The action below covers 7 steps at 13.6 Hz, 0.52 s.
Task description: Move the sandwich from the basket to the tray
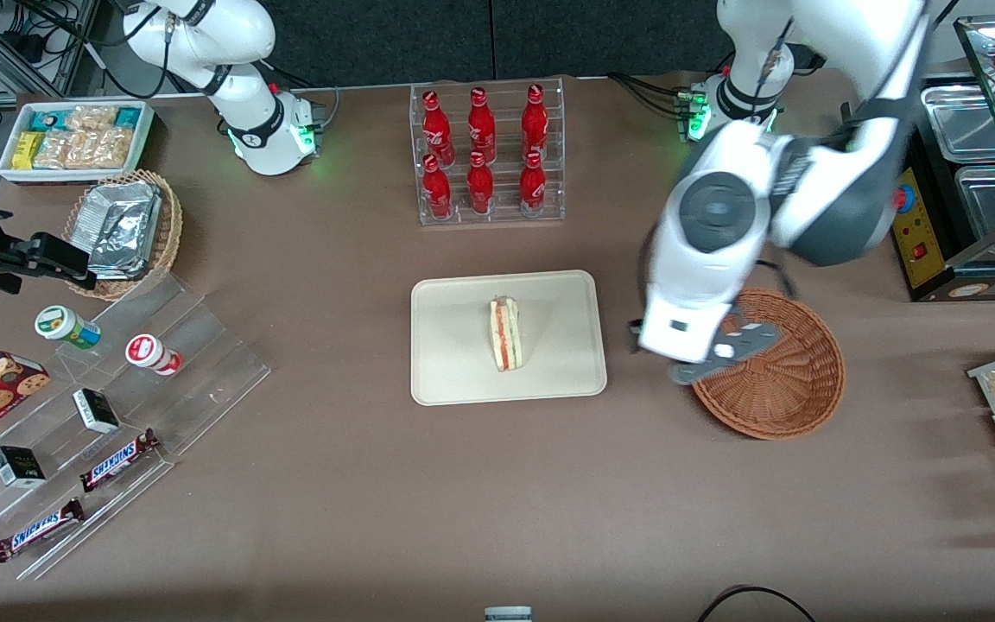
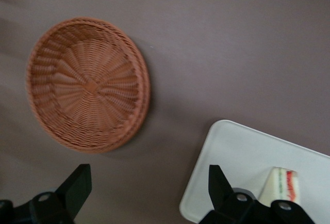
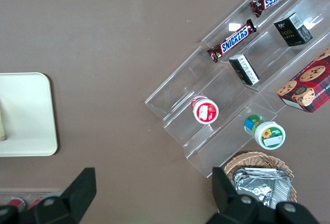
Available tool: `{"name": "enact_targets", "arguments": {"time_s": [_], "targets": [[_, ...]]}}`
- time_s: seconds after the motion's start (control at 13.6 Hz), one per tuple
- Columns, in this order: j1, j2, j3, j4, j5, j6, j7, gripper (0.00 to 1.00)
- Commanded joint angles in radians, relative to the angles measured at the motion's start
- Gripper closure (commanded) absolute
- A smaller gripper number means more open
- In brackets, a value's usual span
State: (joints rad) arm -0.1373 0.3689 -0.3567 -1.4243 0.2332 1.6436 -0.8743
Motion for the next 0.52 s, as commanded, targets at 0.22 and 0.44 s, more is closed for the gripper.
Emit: {"name": "enact_targets", "arguments": {"time_s": [0.22, 0.44], "targets": [[0.198, -0.158, 0.011, -0.03, -0.081, -0.178, 0.41, 0.0], [0.18, -0.227, 0.163, -0.051, -0.179, -0.214, 0.605, 0.0]]}}
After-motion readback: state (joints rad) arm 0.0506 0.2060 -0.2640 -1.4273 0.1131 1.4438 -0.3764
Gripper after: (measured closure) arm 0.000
